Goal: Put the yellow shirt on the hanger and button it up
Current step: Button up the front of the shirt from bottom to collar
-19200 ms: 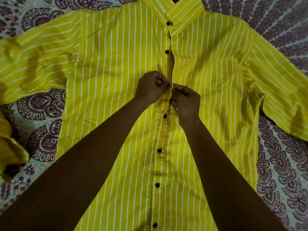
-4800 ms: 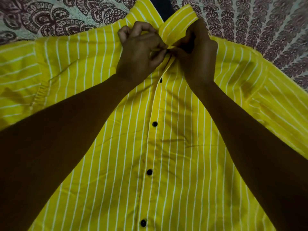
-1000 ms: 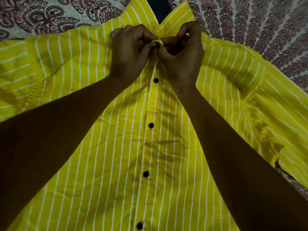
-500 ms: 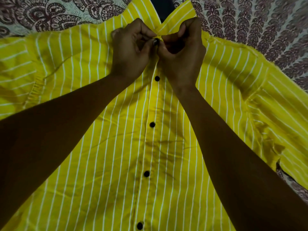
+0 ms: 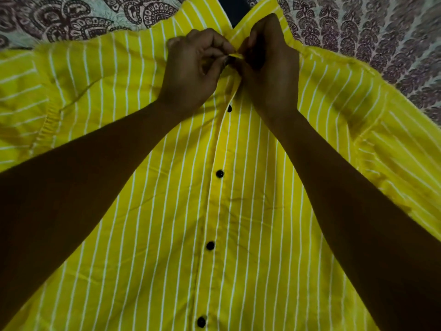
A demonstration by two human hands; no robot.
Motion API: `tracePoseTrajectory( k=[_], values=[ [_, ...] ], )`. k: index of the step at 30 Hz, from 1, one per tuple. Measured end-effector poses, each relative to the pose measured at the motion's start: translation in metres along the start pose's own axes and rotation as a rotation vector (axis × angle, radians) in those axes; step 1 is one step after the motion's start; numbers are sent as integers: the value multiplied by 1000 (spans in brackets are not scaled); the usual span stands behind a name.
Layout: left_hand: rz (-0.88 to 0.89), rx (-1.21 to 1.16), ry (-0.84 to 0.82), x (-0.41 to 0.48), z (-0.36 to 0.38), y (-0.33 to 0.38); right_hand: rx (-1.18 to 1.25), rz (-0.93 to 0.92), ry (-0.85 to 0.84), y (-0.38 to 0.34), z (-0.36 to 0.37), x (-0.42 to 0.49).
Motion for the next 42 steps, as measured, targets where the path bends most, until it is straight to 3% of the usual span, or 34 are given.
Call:
tracePoseTrajectory(
  k=[7,17,22,28,31,35,37,40,42],
  values=[
    [38,27,41,-3,-3,5,-20,29,-23,0,-1,1],
    [3,4,47,0,-6,7,14,-59,96,-7,1,-5],
    [19,42,103,-1,-4,2,143,53,172,-5,-3,-4],
    [19,84,19,-2,-4,8,117,130,60,2,-7,-3],
    [-62,142,145,-3,-6,10,55,162,97,4,-3,-4],
    [8,304,290,-7,-8,15,185,410,282,7,0,-14],
    [65,239,183,-7,-5,18,314,555,366,9,-2,-15],
    [-67,214,-42,-10,-1,24,403,696,414,6,-7,-9],
    [-148,210,-77,-9,-1,26,482,778,387,0,-8,-8]
  ],
)
Point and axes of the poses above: each hand's wrist, its own x-axis towards the middle knuckle, its own z-axis out of the palm, y = z × x, the point moved 2 cm from there along x, towards the middle knuckle, and after that the axes turned 14 degrees about x, right-handed, at the moved point
